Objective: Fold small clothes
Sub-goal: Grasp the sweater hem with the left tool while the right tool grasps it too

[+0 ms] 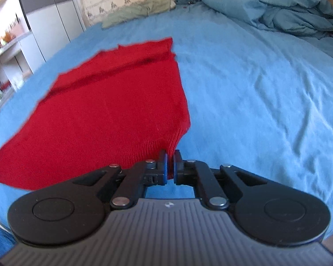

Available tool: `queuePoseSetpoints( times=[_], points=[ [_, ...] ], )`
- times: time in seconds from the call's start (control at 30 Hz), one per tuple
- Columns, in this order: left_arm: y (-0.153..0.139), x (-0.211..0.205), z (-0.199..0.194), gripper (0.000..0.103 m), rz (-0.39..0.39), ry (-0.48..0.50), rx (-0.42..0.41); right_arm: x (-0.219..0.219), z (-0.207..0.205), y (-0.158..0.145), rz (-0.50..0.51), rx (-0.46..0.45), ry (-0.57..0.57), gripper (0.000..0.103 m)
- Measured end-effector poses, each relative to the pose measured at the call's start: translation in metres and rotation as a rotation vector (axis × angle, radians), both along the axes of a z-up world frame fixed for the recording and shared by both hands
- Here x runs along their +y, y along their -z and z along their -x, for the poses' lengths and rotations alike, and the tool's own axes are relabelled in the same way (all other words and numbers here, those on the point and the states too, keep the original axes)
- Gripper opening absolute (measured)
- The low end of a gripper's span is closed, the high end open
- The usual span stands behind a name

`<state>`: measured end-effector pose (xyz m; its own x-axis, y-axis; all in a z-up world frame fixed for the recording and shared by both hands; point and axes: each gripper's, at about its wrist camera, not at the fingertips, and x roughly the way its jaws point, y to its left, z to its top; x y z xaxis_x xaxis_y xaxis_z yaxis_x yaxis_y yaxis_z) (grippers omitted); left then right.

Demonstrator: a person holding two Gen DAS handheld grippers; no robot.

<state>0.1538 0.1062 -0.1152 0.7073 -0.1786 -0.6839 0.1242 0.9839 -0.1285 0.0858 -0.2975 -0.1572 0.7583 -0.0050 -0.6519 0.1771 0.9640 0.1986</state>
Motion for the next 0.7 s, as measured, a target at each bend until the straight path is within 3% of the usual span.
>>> queuePoseSetpoints(
  times=[0.17, 0.33, 0.53, 0.7],
  points=[
    [-0.046, 0.000, -0.025, 0.005, 0.047, -0.015, -0.082, -0.007, -0.019, -0.050, -0.058, -0.079, -0.026, 0.020],
    [-0.087, -0.006, -0.098, 0.005, 0.065, -0.085, -0.150, -0.022, -0.075, -0.103, -0.168, -0.159, -0.030, 0.020],
    [-0.116, -0.031, -0.248, 0.005, 0.035, -0.226, -0.195, -0.050, -0.215, -0.144, -0.224, -0.223, 0.006, 0.020],
    [-0.079, -0.058, -0.381, 0.005, 0.006, -0.318, -0.167, -0.076, -0.366, -0.111, -0.190, -0.188, 0.040, 0.020]
  ],
)
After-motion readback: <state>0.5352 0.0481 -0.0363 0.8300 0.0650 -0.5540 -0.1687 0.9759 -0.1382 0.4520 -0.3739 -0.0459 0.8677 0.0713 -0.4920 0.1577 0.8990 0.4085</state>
